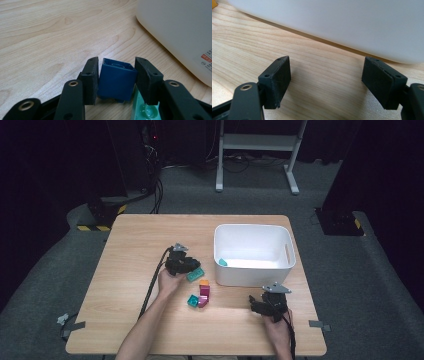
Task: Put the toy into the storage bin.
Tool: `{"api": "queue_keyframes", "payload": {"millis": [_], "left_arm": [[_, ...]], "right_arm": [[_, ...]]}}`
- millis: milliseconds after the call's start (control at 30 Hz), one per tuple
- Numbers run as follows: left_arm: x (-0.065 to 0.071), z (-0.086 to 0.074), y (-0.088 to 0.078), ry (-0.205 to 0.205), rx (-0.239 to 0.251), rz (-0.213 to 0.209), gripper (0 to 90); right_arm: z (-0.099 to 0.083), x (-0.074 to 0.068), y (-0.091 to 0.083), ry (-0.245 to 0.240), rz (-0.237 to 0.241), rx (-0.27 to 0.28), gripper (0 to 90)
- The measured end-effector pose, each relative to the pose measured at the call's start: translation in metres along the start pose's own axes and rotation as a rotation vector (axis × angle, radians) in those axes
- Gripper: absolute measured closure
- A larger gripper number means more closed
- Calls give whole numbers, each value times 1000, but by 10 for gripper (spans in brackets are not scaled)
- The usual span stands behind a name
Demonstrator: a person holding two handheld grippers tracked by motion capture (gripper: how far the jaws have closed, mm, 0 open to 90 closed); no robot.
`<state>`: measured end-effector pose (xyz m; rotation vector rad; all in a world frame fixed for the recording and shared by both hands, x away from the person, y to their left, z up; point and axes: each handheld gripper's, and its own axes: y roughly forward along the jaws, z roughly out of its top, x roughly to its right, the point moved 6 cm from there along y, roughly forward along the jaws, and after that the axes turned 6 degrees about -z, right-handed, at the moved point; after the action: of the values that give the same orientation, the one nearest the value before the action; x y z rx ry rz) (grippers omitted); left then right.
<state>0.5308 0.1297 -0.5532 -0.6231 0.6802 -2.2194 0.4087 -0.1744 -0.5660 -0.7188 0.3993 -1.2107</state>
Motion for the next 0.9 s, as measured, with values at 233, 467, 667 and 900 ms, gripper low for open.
{"api": "queue_keyframes", "payload": {"millis": [233, 467, 667, 900], "left_arm": [[-3, 0, -2, 3, -1, 18, 564], [-3, 5, -11, 5, 19, 15, 569], [-1, 9, -20, 2, 36, 6, 571], [5, 12, -34, 0, 41, -3, 572]], "right_arm": [[0, 0, 0, 0, 0, 0, 231], [0, 0, 0, 0, 0, 0, 231], [0, 0, 0, 1, 0, 0, 230], [0, 0, 0, 2, 0, 0, 231]]}}
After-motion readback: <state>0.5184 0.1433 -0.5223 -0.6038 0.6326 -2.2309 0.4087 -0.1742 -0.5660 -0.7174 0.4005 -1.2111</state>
